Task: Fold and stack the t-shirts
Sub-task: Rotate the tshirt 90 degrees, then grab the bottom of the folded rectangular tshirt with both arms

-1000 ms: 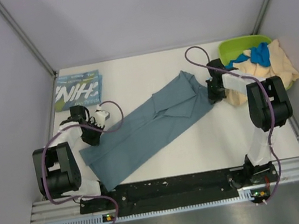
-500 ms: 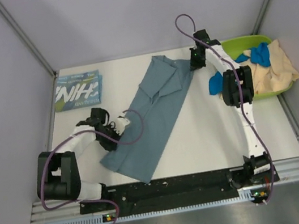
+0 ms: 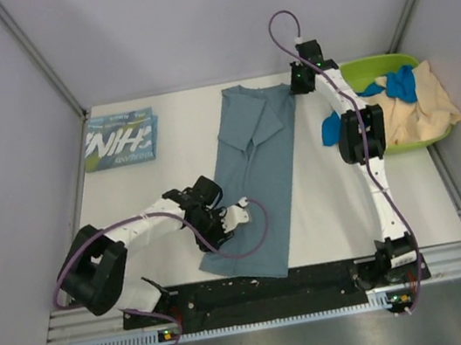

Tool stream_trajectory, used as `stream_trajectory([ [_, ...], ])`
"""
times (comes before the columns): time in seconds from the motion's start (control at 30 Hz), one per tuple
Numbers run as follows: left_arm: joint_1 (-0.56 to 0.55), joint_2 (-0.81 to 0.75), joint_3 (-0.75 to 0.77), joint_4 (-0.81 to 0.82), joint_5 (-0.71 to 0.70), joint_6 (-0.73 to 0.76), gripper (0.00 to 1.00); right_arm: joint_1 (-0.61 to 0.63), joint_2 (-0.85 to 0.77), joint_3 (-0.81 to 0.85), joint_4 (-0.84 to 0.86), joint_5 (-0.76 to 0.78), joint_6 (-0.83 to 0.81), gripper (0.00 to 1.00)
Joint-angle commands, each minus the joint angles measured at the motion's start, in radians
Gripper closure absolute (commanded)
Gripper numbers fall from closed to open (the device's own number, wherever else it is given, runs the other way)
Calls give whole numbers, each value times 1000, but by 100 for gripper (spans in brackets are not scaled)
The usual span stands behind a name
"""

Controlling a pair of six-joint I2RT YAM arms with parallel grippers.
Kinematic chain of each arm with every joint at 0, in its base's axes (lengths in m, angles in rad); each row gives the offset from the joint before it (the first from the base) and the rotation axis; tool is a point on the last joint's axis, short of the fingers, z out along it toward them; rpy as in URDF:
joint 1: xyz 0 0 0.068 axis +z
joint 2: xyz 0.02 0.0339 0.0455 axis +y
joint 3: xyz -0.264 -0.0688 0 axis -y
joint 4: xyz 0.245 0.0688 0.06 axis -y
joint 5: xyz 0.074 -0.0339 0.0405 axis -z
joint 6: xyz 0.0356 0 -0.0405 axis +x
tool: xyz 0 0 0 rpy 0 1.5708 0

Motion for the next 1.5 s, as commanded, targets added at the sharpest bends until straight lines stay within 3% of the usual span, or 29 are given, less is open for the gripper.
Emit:
stream_trajectory([
  [0.0,-23,-78,31,-189,120,1,57,-14,0,48,118,7,-79,79],
  [0.13,-22,-227,68,-318,124,15,53,-11,-118,-51,130,-25,-153,49],
  [0.33,3,-436,108,-321,87,48,52,2,-519,-384,223,-147,-230,31],
  [0.43,4,-447,65,-292,146,114,53,41,-803,-719,392,-286,-294,30],
  [0.53,3,-459,-39,-217,159,214,52,134,-1058,-1067,516,-496,-497,34],
  [0.6,3,-471,-88,-179,192,297,51,226,-1219,-1259,510,-591,-695,34],
  [0.67,0,-487,-127,-148,237,378,48,309,-1357,-1433,449,-810,-969,33],
  [0.73,-3,-494,-160,-130,271,459,45,349,-1498,-1585,437,-909,-1044,29],
  [0.8,-10,-501,-197,-119,300,524,44,383,-1624,-1682,389,-873,-1055,27],
  [0.87,-25,-501,-234,-111,303,578,43,462,-1710,-1719,206,-738,-1150,26],
  [1.0,-71,-469,-274,-100,230,644,42,735,-1699,-1763,-58,-555,-1260,26],
  [1.07,-89,-453,-277,-84,173,639,42,853,-1663,-1789,-112,-494,-1276,27],
  [1.23,-98,-432,-285,-61,121,647,42,1042,-1614,-1898,1,-383,-1325,30],
  [1.47,-114,-361,-294,-31,55,603,45,1085,-1435,-1849,119,-348,-1339,34],
])
